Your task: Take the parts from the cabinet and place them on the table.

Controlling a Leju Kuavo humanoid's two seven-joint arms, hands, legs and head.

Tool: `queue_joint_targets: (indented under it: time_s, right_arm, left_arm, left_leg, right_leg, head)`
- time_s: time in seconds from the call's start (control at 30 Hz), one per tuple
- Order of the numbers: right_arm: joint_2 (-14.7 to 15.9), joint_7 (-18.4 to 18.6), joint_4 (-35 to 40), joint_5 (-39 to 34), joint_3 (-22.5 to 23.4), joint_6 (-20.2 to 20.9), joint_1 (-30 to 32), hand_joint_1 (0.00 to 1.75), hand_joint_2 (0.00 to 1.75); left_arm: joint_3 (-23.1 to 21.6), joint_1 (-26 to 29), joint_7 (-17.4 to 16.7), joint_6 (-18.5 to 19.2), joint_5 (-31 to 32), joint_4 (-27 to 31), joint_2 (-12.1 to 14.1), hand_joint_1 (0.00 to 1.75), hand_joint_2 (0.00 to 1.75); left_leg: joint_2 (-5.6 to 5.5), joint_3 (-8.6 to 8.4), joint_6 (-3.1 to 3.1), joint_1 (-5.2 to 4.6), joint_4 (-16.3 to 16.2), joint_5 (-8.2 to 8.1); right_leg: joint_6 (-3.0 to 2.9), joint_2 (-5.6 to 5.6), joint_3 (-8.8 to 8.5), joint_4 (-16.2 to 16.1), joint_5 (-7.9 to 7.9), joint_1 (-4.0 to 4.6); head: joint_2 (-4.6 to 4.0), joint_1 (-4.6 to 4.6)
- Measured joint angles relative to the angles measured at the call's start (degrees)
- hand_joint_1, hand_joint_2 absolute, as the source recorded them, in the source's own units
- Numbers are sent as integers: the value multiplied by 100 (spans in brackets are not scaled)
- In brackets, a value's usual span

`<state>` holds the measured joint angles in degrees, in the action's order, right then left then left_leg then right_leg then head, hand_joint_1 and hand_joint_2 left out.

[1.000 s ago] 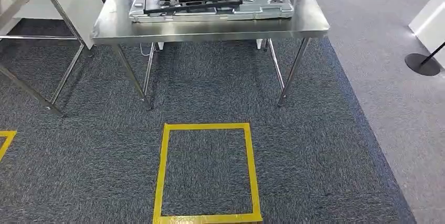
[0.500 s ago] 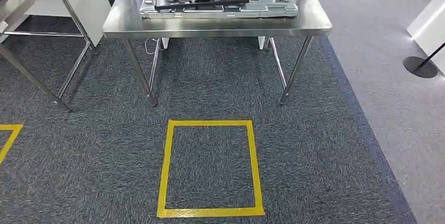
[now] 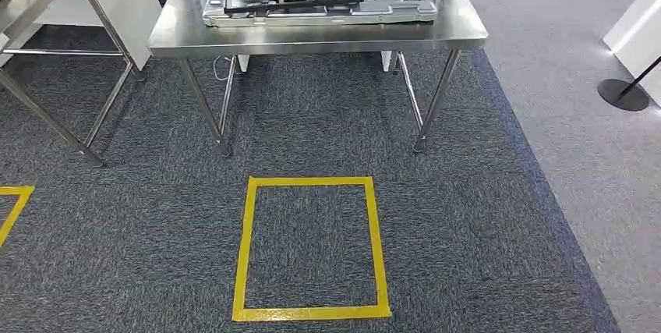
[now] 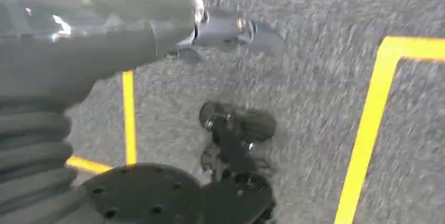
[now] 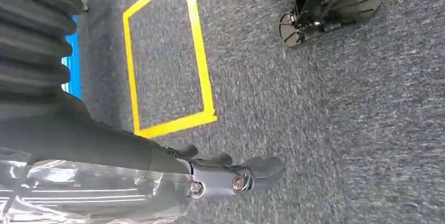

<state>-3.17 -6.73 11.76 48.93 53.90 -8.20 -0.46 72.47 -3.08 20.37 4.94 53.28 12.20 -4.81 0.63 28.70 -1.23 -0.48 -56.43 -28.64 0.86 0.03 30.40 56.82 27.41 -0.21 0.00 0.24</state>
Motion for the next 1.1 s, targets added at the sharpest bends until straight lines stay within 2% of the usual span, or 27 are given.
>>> queue_joint_targets:
  time_s: [0.07,0.1,0.53,1.1]
  right_arm:
    - [15,15,15,-183,-146,39,21,0,175]
    - [22,17,24,-269,-219,61,34,0,0]
    - [98,192,221,-1402,-1360,231,209,0,0]
    - [170,413,573,-3051,-3185,509,485,0,0]
  left_arm:
    - [-200,34,-72,-26,-196,7,7,0,175]
    - [-308,54,-109,-39,-291,13,13,0,0]
    - [-1902,305,-576,-159,-1522,207,122,0,0]
    - [-4328,684,-1257,-306,-3322,538,260,0,0]
  left_leg:
    - [0,0,1,-1,0,1]
    - [0,0,1,-1,0,1]
    - [0,1,0,-5,-6,1]
    - [0,0,0,-5,-6,1]
  right_leg:
    - [0,0,0,1,-1,2]
    - [-1,0,-1,1,-2,2]
    - [2,0,-3,0,-5,2]
    - [2,0,-3,0,-6,2]
  head:
    - [0,0]
    - [0,0]
    - [0,0]
    - [0,0]
